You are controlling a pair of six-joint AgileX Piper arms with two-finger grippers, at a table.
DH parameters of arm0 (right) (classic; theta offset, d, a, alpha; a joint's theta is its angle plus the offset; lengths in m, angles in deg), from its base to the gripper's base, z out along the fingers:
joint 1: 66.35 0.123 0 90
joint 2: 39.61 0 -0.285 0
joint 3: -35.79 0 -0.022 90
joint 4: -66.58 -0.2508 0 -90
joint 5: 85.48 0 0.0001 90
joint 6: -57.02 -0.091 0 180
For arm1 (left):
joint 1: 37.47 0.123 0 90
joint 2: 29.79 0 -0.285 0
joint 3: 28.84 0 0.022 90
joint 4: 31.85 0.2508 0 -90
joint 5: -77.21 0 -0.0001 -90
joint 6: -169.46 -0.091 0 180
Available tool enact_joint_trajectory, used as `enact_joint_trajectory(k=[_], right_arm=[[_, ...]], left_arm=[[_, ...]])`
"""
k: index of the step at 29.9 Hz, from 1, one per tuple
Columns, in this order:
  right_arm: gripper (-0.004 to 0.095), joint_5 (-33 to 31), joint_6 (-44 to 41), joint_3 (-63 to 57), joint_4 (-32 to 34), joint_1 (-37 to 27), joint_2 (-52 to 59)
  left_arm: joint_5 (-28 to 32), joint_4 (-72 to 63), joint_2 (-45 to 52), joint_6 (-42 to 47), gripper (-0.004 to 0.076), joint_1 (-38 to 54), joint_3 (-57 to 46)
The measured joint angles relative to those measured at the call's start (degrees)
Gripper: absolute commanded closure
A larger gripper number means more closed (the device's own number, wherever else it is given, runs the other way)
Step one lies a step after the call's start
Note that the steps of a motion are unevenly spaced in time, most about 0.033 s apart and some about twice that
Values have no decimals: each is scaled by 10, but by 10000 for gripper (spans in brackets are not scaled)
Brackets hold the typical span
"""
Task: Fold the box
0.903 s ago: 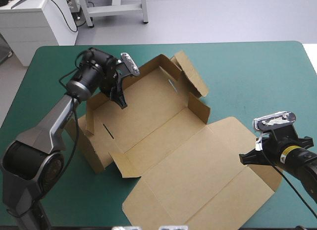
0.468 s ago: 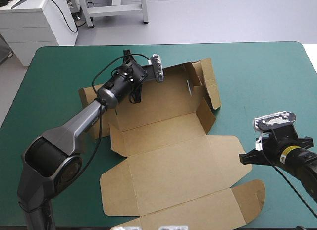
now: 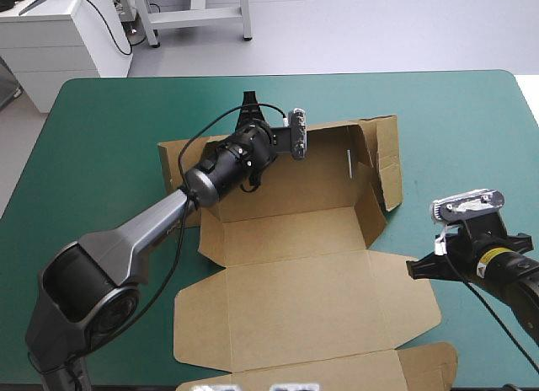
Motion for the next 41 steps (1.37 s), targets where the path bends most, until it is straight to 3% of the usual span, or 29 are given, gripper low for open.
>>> enact_joint_trajectory(k=[9, 20, 29, 35, 41], right_arm=[[927, 0, -4, 0, 0, 0, 0], [927, 2, -24, 0, 4, 0, 0], [927, 0, -48, 36, 14, 0, -2], [927, -18, -67, 166, 62, 0, -66], [928, -45, -57, 324, 72, 0, -204]], left_arm=[[74, 237, 74, 204, 731, -69, -167], [64, 534, 137, 488, 731, -132, -347], [40, 618, 148, 548, 731, -141, -415], [36, 618, 149, 550, 731, -141, -418], [31, 618, 149, 550, 731, -141, -419]])
